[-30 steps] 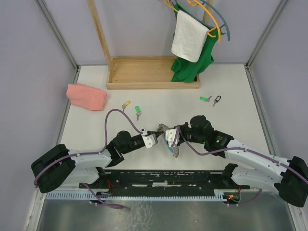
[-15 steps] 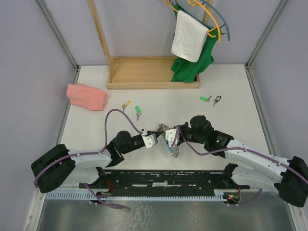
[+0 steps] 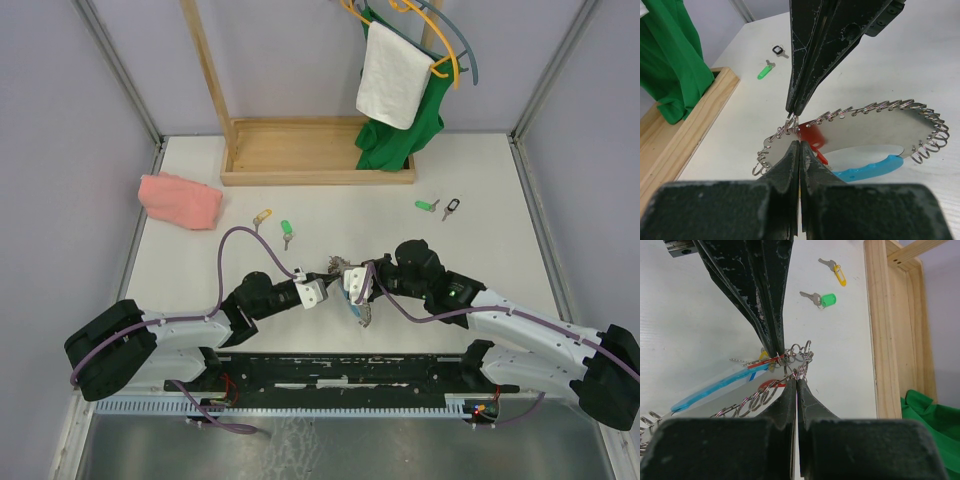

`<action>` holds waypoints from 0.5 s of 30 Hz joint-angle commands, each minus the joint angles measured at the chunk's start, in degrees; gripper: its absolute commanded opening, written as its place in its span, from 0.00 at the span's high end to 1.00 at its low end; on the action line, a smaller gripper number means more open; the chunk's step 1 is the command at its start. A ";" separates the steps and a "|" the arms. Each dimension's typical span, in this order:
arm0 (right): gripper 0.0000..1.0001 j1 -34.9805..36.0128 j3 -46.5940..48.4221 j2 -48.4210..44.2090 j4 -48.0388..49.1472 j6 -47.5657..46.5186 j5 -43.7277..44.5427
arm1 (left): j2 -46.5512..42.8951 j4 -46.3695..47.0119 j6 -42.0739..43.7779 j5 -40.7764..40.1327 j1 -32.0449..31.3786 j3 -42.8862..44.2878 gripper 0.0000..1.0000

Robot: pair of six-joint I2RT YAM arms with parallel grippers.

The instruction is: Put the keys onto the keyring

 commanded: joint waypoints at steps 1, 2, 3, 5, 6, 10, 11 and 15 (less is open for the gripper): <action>0.99 0.33 0.65 -1.53 4.94 0.34 -0.17 | -1.03 3.05 -1.64 0.50 -0.27 1.50 0.97; 0.99 0.34 0.66 -1.49 4.87 0.34 -0.27 | -0.99 3.06 -1.65 0.30 -0.29 1.51 0.97; 0.99 0.32 0.66 -1.48 4.90 0.34 -0.41 | -1.02 2.97 -1.71 0.05 -0.26 1.51 0.97; 0.99 0.34 0.74 -1.51 4.83 0.34 -0.54 | -1.03 2.75 -1.72 -0.53 -0.26 1.56 0.97; 0.99 0.32 0.67 -1.54 4.82 0.36 -0.55 | -1.03 2.63 -1.65 -0.76 -0.29 1.59 0.97; 0.99 0.30 0.66 -1.52 4.82 0.18 -0.63 | -1.20 2.47 -1.72 -1.10 -0.27 1.52 0.97; 0.99 0.34 0.66 -1.46 4.82 0.17 -0.72 | -1.19 2.47 -1.72 -1.10 -0.22 1.51 0.97; 0.99 0.34 0.66 -1.42 4.73 0.10 -1.03 | -1.03 2.56 -1.72 -1.11 -0.22 1.60 0.97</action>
